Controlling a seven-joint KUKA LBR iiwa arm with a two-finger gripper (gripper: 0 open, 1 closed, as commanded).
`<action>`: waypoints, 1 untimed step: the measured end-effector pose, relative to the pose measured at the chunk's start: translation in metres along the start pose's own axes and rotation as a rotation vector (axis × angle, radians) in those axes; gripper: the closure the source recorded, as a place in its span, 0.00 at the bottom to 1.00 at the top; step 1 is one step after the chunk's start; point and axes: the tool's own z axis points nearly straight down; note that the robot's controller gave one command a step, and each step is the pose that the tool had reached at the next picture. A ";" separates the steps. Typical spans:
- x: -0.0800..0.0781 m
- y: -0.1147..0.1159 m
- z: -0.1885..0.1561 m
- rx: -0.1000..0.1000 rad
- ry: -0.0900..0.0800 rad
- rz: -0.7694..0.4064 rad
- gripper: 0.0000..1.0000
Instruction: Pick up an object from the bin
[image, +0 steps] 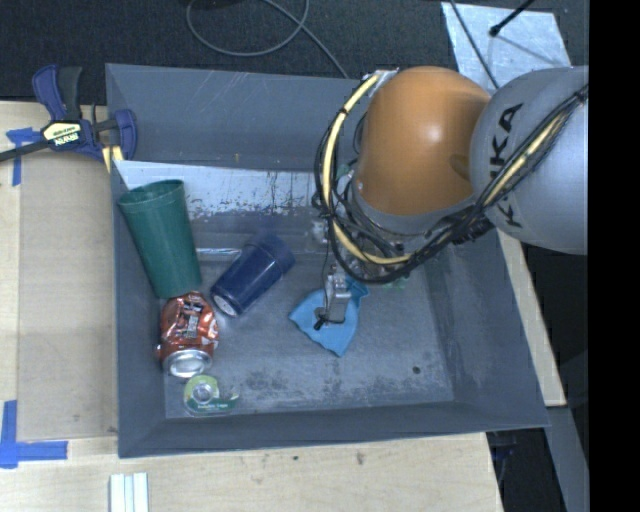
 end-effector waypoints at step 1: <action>-0.001 0.000 -0.005 -0.001 -0.008 0.002 0.00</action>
Offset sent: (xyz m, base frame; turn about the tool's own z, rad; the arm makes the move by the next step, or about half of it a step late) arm 0.0127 -0.0657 -0.0647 -0.0512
